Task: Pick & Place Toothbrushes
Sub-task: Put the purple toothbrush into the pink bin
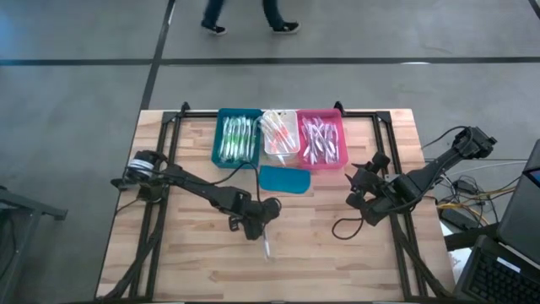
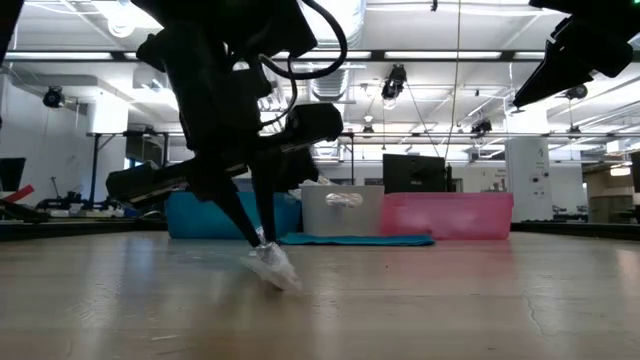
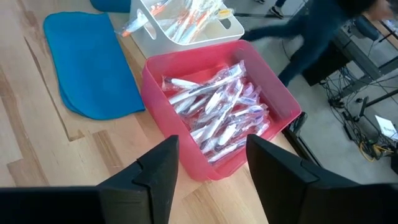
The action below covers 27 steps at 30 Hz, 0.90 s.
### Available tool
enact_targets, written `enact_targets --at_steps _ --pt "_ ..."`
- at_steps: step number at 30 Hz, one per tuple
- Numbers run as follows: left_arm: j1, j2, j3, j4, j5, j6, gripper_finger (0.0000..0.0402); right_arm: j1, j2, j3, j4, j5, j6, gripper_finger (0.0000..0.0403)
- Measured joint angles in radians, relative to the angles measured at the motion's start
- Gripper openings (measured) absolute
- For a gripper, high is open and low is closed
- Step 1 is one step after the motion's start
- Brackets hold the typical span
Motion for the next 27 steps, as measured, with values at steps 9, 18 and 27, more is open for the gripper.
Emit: enact_targets --at_steps 9,18,27 --pt "-0.005 0.000 0.007 0.011 0.004 -0.058 0.0005 0.000 0.000 0.000 0.000 0.000 0.000 0.0172" --pt "-0.074 -0.041 0.031 0.021 -0.250 -0.048 0.0002 0.000 0.000 0.000 0.002 -0.001 0.010 0.0187" --pt "-0.135 -0.050 0.060 0.045 -0.678 0.154 0.0001 -0.001 0.000 -0.001 0.096 -0.042 0.012 0.0201"
